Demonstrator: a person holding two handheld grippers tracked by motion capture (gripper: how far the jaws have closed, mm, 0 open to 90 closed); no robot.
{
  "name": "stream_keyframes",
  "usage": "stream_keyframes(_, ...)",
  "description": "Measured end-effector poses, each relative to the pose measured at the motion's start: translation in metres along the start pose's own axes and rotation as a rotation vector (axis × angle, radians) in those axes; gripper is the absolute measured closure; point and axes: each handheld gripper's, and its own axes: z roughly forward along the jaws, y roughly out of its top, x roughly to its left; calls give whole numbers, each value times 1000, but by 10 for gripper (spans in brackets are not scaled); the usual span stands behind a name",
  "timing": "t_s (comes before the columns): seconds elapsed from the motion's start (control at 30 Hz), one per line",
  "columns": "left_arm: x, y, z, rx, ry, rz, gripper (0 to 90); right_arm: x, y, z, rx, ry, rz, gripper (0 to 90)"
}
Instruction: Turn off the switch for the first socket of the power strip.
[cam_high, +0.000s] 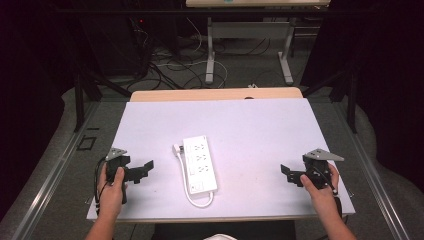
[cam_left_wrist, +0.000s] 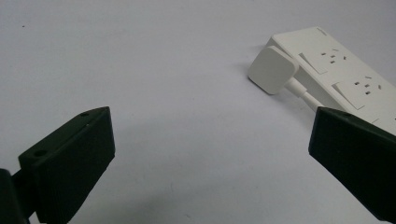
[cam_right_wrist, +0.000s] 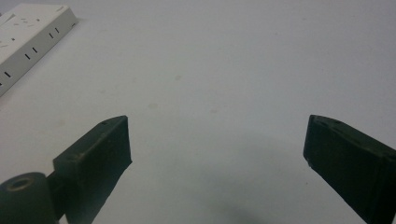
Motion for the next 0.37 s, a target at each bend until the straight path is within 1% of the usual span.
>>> stream_keyframes(0.1, 3, -1, 0, 5, 3, 13, 3, 0, 0, 0, 0, 0, -3, 70)
stream_keyframes(0.17, 4, -2, 0, 15, 10, 15, 3, 0, 0, 0, 0, 0, -3, 70)
stream_keyframes(0.27, 7, -2, -1, 23, 7, 10, 3, -1, -1, 0, 1, 3, 2, 70)
stream_keyframes(0.3, 7, -3, 1, 8, 10, 6, 3, -1, -1, 0, 0, 3, 3, 70)
stream_keyframes(0.37, 8, -4, 1, 3, 13, -2, 4, -2, -1, 0, 3, -3, 3, 70)
